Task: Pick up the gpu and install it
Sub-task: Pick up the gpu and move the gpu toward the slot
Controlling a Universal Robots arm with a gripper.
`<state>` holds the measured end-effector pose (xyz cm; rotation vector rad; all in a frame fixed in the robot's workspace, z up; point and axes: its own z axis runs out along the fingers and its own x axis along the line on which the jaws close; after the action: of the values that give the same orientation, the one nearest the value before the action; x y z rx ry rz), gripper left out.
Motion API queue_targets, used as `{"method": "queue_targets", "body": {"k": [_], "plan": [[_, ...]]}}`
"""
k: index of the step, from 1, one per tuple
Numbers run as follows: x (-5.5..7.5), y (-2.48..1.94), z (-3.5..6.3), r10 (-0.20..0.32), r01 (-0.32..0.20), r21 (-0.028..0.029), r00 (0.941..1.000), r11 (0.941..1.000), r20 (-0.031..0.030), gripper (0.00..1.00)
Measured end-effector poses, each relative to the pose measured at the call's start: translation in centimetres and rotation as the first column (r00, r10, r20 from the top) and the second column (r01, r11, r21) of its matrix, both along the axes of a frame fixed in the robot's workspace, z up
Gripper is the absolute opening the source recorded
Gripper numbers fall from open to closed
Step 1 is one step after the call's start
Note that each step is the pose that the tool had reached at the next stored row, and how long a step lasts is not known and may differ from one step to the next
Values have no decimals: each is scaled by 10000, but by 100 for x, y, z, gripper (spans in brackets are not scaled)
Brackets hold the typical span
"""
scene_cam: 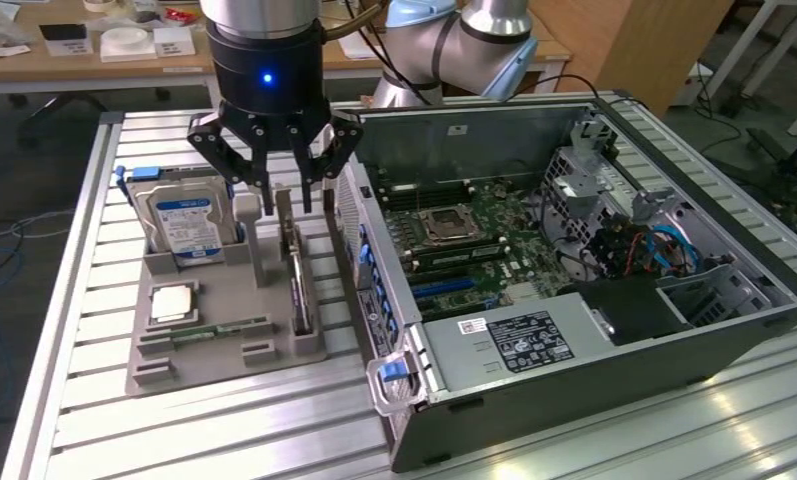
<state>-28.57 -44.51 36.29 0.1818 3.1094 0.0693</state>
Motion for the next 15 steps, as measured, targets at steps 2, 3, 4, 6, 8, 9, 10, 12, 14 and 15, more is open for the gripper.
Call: {"method": "queue_targets", "body": {"k": [2, 3, 4, 6, 8, 9, 10, 12, 14, 15], "plan": [[0, 0, 0, 0, 0, -1, 10000, 10000, 0, 42], [0, 0, 0, 0, 0, 0, 10000, 10000, 0, 42], [0, 0, 0, 0, 0, 0, 10000, 10000, 0, 42], [0, 0, 0, 1, -1, -1, 10000, 10000, 0, 42], [0, 0, 0, 0, 0, 0, 10000, 10000, 0, 42], [0, 0, 0, 0, 0, 0, 10000, 10000, 0, 42], [0, 0, 0, 1, -1, 0, 10000, 10000, 0, 42], [0, 0, -1, 0, 0, -1, 10000, 10000, -1, 42], [0, 0, -25, 1, -1, 1, 10000, 10000, 1, 42], [0, 0, -40, 0, 0, 0, 10000, 10000, 0, 42]]}}
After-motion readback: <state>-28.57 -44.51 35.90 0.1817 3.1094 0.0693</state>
